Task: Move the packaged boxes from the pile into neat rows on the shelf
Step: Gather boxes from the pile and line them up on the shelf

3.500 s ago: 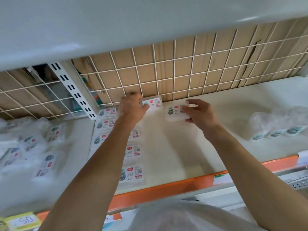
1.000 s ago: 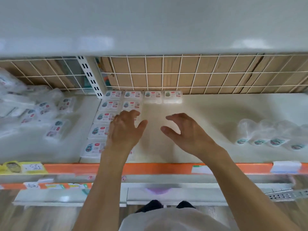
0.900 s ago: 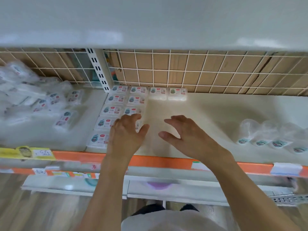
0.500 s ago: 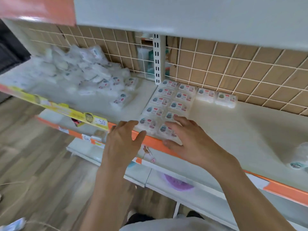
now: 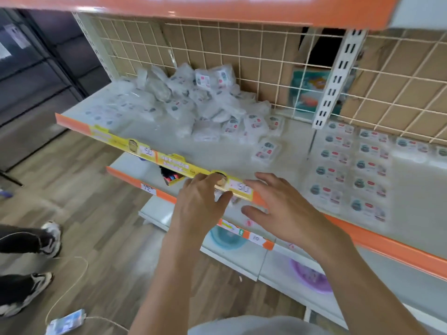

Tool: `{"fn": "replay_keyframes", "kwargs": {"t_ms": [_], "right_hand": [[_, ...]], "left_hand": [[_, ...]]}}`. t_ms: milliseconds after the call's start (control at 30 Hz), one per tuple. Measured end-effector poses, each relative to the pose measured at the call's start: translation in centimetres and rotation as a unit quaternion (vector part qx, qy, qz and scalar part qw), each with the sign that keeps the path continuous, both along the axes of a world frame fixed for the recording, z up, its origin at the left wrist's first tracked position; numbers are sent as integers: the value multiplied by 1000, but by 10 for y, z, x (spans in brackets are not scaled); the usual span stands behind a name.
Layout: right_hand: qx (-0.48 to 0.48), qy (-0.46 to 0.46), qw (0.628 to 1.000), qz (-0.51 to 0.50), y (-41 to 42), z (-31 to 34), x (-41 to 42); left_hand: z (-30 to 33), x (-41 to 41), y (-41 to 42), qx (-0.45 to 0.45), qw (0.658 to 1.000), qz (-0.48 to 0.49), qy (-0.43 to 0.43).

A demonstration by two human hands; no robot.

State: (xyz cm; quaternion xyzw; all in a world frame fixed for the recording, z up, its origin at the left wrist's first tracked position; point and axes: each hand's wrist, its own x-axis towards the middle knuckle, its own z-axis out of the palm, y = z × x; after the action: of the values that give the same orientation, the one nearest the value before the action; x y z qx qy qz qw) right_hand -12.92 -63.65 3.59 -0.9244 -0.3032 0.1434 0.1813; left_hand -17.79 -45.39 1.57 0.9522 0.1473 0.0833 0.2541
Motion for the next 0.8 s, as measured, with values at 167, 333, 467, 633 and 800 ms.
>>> {"fn": "replay_keyframes", "kwargs": {"t_ms": [167,333,467,633,800], "right_hand": [[-4,18,1000,-22,45,-5,1],[-6,21,999,-41,60,-6,23],[-2,6,998,-59,68,-12,52],[3,4,996,-90,74,-10,71],[37,-26,973,-225,72,-16,89]], "left_hand": [[2,14,48,7,1000,-23,10],[-9,42,65,-15,999,-41,26],[-17,68,71,-23,998,-46,24],[-16,94,80,-20,998,-41,45],[-21,122,86,1,996,-75,39]]}}
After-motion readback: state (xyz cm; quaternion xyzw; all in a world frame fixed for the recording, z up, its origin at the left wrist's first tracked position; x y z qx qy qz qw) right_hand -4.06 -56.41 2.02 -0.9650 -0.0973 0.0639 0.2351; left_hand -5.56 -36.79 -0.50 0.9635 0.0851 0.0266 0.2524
